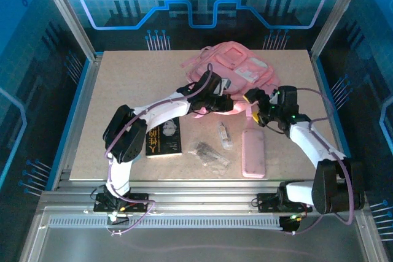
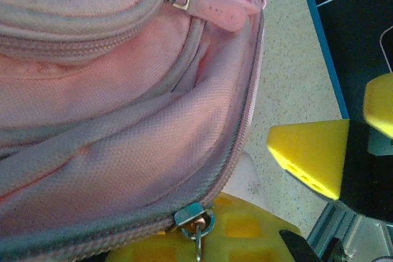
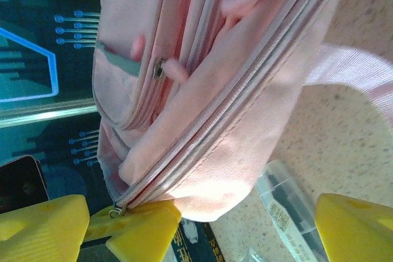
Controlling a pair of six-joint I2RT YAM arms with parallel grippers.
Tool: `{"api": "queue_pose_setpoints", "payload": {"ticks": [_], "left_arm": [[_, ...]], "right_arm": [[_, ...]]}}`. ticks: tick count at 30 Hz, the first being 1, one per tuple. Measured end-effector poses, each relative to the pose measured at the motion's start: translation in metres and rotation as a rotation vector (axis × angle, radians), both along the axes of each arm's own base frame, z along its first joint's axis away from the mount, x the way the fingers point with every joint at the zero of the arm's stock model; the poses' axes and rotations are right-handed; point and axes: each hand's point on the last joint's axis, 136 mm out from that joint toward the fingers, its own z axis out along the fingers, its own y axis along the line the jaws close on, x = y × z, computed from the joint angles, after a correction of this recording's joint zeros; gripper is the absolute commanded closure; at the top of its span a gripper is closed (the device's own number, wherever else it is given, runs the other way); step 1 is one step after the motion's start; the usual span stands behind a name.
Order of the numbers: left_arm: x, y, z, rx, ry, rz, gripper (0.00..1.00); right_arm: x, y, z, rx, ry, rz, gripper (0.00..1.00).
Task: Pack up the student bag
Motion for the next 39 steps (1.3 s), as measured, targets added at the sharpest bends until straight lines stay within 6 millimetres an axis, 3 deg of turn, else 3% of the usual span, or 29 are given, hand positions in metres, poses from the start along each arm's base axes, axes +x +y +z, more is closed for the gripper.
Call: {"api": "queue_pose_setpoints", "payload": {"ticks": [6,9,12,13,17,22,25,29,35,39], "left_arm": [[-0.024,-0.001,-0.018,0.014,0.05,-0.009,1.0],[-0.033,0.0,-0.022,0.016,0.056,-0.014,1.0],[-0.033,0.007,-0.023,0.032,0.047,0.002,1.0],[-0.032,0.01,-0.023,0.04,0.041,0.01,1.0],[-0.03,0.023,-0.026,0.08,0.022,0.031,1.0],[-0.026,0.06,-0.026,0.173,-0.041,0.083,1.0],[-0.025,0.082,-0.022,0.192,-0.067,0.096,1.0],[-0.016,0.095,-0.013,0.202,-0.118,0.088,1.0],[0.018,0.137,-0.008,0.224,-0.149,0.166,1.0],[0.027,0.145,-0.003,0.231,-0.171,0.172,1.0]], "right_arm": [[0.018,0.034,-0.024,0.056,0.024,0.035,0.18],[0.024,0.039,-0.044,0.064,0.064,0.032,0.5],[0.027,0.044,-0.058,0.078,0.086,0.039,0.94],[0.028,0.046,-0.06,0.087,0.09,0.041,1.0],[0.03,0.049,-0.056,0.106,0.075,0.052,1.0],[0.024,0.048,-0.05,0.08,0.065,0.072,1.0],[0.017,0.048,-0.039,0.06,0.038,0.113,1.0],[0.014,0.048,-0.022,0.006,0.002,0.192,1.0],[0.024,0.022,0.002,-0.115,-0.042,0.239,1.0],[0.021,0.008,0.002,-0.125,-0.033,0.243,1.0]]}}
